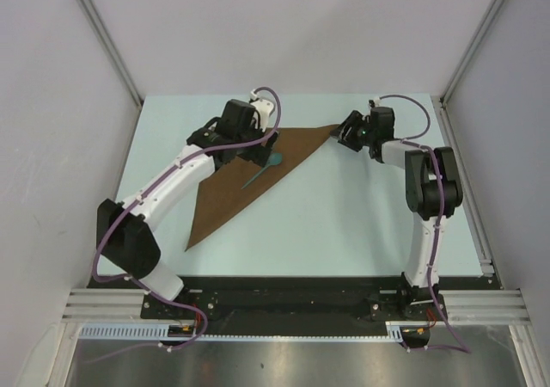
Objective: Fold the napkin, place the utensils inside, and roll it up
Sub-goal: Fold the napkin
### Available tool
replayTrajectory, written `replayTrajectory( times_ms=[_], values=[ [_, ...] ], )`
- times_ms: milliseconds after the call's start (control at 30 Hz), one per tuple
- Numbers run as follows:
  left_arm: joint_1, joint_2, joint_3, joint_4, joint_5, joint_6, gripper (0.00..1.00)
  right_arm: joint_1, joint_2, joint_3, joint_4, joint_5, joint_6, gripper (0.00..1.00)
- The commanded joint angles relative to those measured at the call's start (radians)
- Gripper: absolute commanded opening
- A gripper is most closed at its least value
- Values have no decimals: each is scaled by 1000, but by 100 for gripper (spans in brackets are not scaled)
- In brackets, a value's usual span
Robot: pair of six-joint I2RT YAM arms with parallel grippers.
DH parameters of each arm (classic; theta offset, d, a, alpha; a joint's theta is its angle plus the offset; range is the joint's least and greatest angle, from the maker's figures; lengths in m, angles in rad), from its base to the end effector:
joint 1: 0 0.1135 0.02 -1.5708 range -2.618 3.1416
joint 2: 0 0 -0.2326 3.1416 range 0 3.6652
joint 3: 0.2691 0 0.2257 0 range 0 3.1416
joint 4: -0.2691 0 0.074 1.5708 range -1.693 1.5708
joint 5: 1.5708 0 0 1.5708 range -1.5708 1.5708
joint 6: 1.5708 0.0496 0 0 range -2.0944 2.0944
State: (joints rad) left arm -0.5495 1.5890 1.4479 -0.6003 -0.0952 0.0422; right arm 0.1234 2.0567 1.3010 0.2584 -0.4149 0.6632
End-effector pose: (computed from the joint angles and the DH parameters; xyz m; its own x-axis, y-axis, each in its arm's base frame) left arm 0.2916 -0.1731 0.2916 -0.5560 0.3897 -0.7342 0.4840 0.8699 0.0952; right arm 0.4273 0.0731 0.1567 -0.6589 0.4860 -0.5742 -0.0743 0.7175 0.6926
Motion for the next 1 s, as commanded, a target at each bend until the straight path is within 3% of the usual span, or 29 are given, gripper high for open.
replayTrajectory(
  times_ms=[0, 433, 667, 967],
  values=[
    [-4, -43, -12, 42, 28, -70, 90, 7, 101, 151, -24, 74, 19, 55],
    [-1, -81, -18, 50, 20, -70, 91, 4, 299, 377, -157, 177, 10, 47],
    [-3, -77, -18, 54, 35, -76, 91, -2, 345, 429, -214, 228, -5, 46],
    [-1, -63, -18, 50, 49, -82, 91, 2, 385, 466, -284, 234, -34, 36]
  ],
)
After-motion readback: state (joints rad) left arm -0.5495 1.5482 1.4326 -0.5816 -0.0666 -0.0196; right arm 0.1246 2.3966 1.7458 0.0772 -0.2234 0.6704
